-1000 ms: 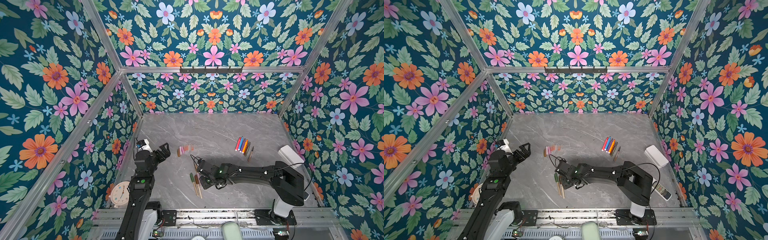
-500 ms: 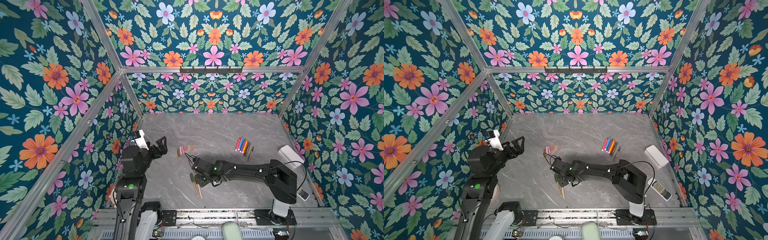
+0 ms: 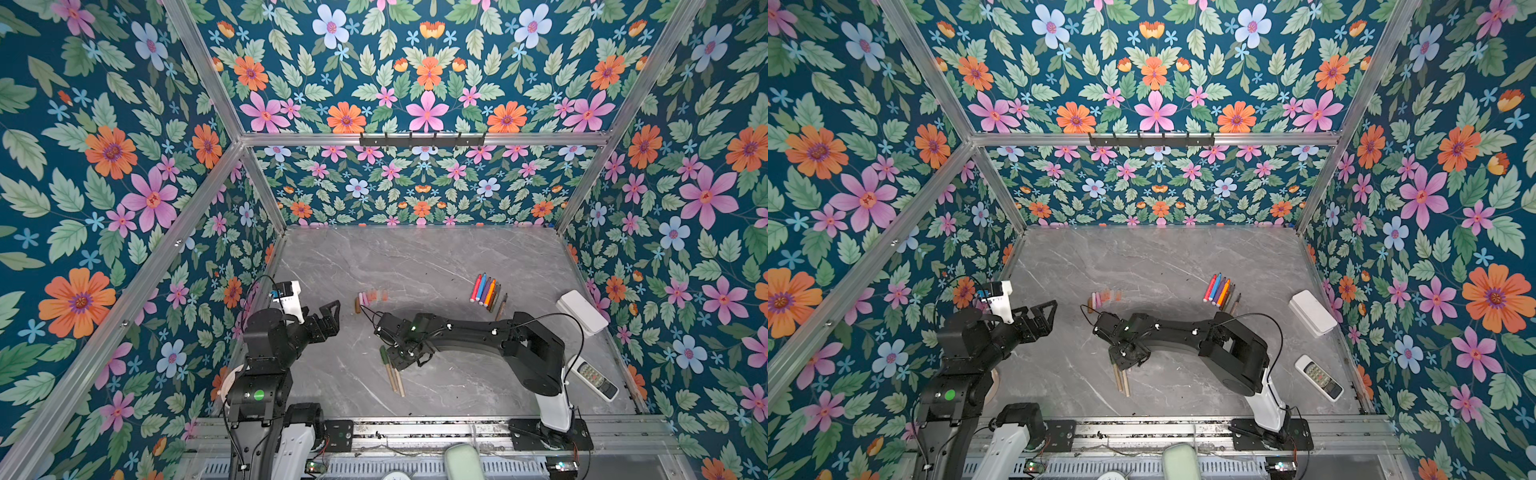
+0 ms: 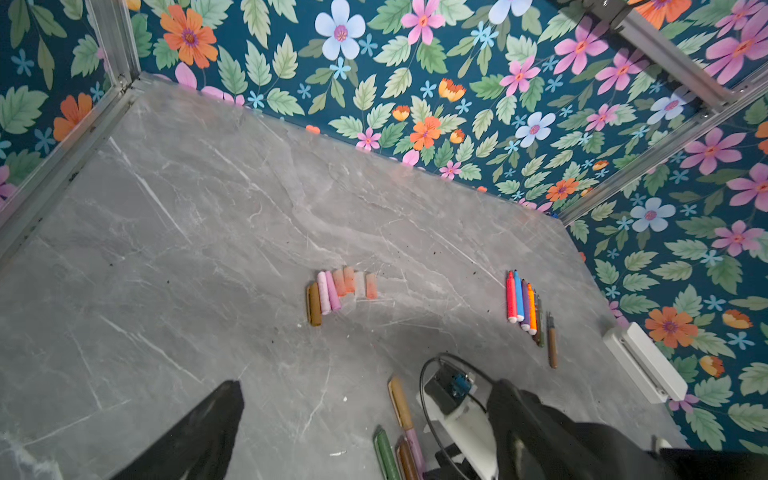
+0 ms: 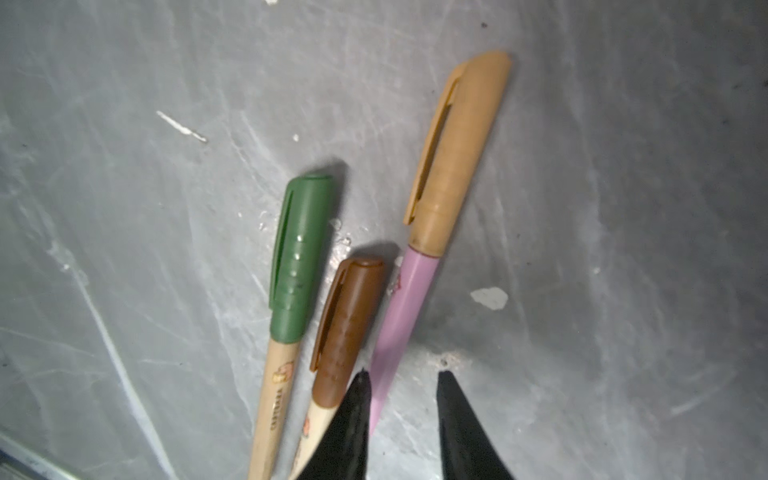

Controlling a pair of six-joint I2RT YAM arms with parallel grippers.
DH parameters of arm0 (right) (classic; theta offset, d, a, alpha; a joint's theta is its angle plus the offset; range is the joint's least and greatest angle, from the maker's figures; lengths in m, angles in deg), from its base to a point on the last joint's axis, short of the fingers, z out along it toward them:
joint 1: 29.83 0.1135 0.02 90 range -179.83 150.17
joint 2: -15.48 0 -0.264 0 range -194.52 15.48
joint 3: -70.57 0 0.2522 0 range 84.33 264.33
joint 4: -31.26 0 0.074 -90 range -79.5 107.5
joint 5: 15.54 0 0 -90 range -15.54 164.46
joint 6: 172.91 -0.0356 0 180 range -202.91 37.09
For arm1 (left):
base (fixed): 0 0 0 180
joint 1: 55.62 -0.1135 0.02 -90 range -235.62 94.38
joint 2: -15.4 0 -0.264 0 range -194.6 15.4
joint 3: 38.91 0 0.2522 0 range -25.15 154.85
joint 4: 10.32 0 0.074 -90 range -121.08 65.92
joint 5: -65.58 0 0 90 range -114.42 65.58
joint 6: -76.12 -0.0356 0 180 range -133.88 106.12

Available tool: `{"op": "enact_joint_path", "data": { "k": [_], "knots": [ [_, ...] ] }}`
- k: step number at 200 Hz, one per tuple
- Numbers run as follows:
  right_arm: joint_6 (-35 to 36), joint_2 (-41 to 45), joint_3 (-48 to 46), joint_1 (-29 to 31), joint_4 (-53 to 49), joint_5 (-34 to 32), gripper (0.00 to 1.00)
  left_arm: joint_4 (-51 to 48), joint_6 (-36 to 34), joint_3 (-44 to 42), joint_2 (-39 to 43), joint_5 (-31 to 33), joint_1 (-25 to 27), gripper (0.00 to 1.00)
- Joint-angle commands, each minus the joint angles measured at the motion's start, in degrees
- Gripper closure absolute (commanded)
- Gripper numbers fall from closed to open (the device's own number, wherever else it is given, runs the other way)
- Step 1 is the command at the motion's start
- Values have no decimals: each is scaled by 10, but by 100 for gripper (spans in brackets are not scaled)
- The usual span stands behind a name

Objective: Open the pen caps

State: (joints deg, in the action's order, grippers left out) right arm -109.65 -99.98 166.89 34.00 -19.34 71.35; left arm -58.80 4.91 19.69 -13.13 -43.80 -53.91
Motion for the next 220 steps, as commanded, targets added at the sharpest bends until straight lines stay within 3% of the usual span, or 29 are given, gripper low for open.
{"op": "enact_joint_path", "data": {
  "k": [1,146,163,198,220],
  "knots": [
    [-8,-4,6,-2,-28,-6,71,16,0,-8,14,15,0,5],
    [-34,-8,-32,-7,-29,-17,73,20,1,-18,-6,5,-2,7],
    [-34,-4,-41,-7,-20,-8,77,20,0,-17,-6,3,-2,3],
    [-30,13,-45,-8,-3,-5,100,18,2,-15,2,4,-2,0],
    [-24,46,-61,-25,2,-15,100,18,9,-9,12,-3,-2,0]
  ]
}}
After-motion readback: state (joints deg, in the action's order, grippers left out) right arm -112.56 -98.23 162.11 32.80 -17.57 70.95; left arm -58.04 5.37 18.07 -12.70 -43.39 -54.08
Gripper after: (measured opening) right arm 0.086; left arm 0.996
